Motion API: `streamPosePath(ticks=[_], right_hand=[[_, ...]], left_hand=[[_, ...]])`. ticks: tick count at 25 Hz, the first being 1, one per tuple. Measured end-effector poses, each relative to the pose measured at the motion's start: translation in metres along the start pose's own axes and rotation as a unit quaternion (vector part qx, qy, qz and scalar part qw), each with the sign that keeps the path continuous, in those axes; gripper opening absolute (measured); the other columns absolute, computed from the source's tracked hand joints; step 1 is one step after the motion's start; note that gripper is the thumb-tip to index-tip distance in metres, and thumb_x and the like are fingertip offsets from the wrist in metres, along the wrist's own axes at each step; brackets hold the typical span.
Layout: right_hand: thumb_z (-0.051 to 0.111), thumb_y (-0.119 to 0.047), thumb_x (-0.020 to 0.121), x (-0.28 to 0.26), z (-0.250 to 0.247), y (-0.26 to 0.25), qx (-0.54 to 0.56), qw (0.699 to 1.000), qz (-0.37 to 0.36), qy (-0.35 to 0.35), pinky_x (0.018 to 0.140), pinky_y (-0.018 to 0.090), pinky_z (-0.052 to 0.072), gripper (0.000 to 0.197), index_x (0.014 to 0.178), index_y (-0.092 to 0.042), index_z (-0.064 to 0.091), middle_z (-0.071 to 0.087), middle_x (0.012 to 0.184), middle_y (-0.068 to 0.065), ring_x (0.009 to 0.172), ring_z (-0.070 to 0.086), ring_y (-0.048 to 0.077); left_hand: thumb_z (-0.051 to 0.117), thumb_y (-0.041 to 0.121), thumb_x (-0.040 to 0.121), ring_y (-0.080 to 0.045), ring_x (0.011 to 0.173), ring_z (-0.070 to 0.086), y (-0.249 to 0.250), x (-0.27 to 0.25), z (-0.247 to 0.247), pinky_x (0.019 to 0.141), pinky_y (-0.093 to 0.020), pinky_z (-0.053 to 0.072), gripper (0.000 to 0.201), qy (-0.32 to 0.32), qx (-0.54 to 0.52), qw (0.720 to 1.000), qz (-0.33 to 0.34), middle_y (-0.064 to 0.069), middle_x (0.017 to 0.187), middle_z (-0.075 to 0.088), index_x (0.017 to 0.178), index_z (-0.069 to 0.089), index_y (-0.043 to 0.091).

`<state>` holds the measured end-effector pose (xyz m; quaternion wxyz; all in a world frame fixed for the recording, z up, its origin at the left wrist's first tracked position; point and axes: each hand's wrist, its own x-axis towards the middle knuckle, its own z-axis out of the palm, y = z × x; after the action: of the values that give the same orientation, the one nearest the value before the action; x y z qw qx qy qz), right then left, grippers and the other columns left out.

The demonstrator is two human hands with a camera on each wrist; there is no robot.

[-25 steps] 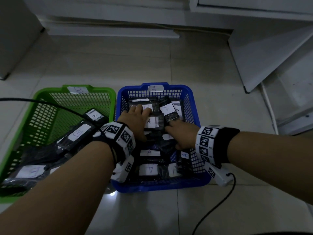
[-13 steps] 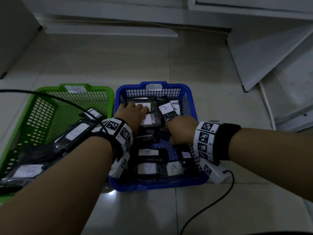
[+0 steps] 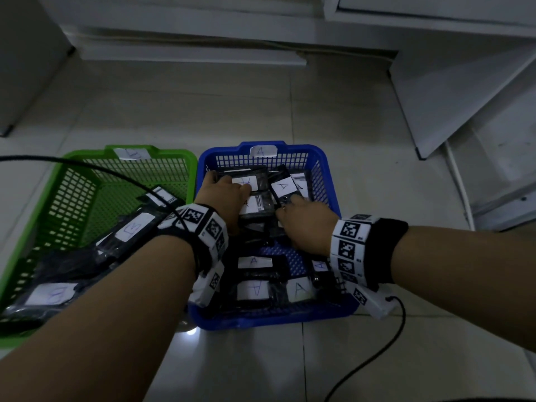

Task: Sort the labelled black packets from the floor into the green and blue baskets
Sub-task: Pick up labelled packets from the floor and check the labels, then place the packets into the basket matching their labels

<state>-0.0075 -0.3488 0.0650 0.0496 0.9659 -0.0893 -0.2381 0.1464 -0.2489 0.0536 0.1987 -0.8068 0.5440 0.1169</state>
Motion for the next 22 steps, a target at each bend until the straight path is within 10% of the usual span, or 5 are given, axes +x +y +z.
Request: streamPosePath(ticks=[8,15,22], right_hand=[[0.074,-0.044,0.074,0.003,0.0,0.02,0.068,0.994,0.001,-0.083,0.097,0.039,0.041,0.093,0.145,-0.012,0.022,0.033,0.144,0.01,0.133,0.029,0.028],[0.056,-0.01,0.087,0.007,0.012,0.024,0.117,0.993,0.016,0.027,0.083,0.04,0.047,0.046,0.132,-0.009,0.043,0.041,0.128,0.014,0.116,0.046,0.032],[0.075,-0.033,0.074,0.005,0.016,0.012,0.073,0.996,-0.058,-0.011,0.079,0.04,0.049,0.06,0.122,-0.017,0.042,0.037,0.126,0.011,0.118,0.04,0.028]], left_hand=[[0.071,0.052,0.07,-0.029,0.125,0.041,-0.005,-0.005,0.005,0.107,-0.051,0.033,0.08,0.012,-0.073,0.997,0.002,-0.005,0.134,0.037,0.136,0.037,0.022],[0.072,0.049,0.07,-0.026,0.128,0.037,-0.009,-0.006,0.0,0.101,-0.048,0.037,0.077,0.009,-0.083,0.997,0.005,-0.002,0.134,0.042,0.135,0.037,0.025],[0.073,0.054,0.068,-0.028,0.122,0.044,-0.013,-0.007,0.001,0.095,-0.045,0.043,0.077,-0.002,-0.108,0.994,-0.02,-0.005,0.13,0.043,0.13,0.041,0.021]])
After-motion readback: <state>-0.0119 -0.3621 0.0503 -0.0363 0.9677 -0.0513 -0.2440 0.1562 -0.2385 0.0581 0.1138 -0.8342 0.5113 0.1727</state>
